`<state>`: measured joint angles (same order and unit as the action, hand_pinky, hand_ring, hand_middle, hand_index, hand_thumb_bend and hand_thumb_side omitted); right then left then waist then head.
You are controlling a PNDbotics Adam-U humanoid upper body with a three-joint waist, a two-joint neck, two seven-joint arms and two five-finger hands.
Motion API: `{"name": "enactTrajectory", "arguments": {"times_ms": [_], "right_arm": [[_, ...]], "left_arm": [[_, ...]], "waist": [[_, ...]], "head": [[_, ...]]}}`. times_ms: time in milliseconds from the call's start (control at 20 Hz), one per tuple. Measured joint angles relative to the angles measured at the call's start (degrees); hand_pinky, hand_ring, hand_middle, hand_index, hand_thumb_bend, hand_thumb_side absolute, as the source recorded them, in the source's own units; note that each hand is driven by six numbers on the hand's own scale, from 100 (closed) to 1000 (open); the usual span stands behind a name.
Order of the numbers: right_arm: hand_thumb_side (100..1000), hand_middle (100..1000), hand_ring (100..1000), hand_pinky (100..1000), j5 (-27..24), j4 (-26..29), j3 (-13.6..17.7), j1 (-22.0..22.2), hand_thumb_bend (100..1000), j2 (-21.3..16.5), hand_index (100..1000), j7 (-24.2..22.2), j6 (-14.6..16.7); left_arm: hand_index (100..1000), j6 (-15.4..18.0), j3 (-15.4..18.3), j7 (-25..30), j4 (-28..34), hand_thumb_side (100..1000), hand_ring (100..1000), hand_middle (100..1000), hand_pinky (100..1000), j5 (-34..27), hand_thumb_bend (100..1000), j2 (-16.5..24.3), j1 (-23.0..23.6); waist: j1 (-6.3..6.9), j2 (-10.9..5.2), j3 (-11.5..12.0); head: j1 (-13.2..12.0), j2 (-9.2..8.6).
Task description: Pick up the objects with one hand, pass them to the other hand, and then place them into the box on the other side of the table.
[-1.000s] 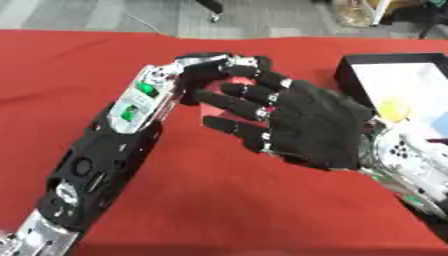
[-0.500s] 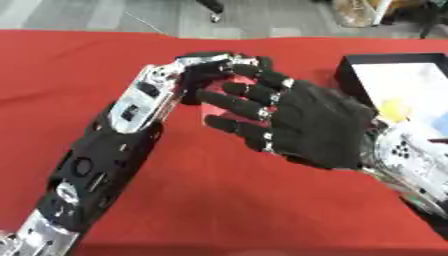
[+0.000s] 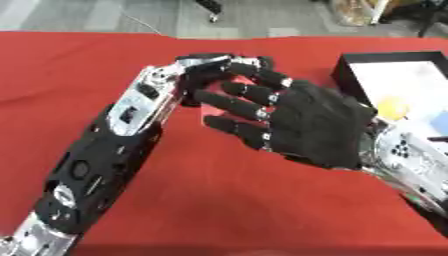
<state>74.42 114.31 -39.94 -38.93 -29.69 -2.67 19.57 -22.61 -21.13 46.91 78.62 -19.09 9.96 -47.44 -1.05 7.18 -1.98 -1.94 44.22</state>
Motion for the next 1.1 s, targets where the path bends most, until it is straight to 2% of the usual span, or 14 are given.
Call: {"name": "enactTrajectory", "arguments": {"times_ms": [350, 550, 800, 850, 1100], "right_arm": [[100, 1000, 810, 918, 0.1, 0.2, 0.0, -0.1, 154, 0.0, 902, -0.4, 0.1], [100, 975, 779, 871, 0.0, 0.2, -0.1, -0.1, 100, -0.1, 879, -0.4, 0.1], [100, 971, 771, 862, -0.1, 0.4, -0.1, -0.3, 100, -0.1, 877, 0.0, -0.2], [100, 976, 773, 864, -0.1, 0.4, -0.1, -0.3, 105, -0.1, 879, 0.0, -0.3], [100, 1000, 782, 875, -0.2, 0.5, -0.1, -0.5, 260, -0.1, 904, 0.3, -0.2]], "left_arm": [[490, -0.4, -0.4, -0.4, 0.8, 613, 408, 297, 581, -0.3, 100, 0.0, 0.0], [490, -0.4, -0.5, -0.4, 0.9, 609, 409, 297, 581, -0.4, 100, -0.2, 0.0], [489, -0.4, -0.6, -0.4, 0.9, 609, 409, 296, 581, -0.5, 100, -0.5, 0.0], [489, -0.4, -0.6, -0.4, 0.9, 608, 409, 296, 581, -0.5, 100, -0.5, 0.0], [489, -0.4, -0.5, -0.4, 1.0, 598, 409, 296, 582, -0.5, 100, -0.5, 0.0]], "waist": [[-0.01, 0.0, 0.1], [-0.01, 0.0, 0.1], [-0.01, 0.0, 0.1], [0.0, 0.0, 0.1], [0.0, 0.0, 0.1]], "head": [[0.3, 0.0], [0.5, 0.0], [0.6, 0.0], [0.6, 0.0], [0.8, 0.0]]}}
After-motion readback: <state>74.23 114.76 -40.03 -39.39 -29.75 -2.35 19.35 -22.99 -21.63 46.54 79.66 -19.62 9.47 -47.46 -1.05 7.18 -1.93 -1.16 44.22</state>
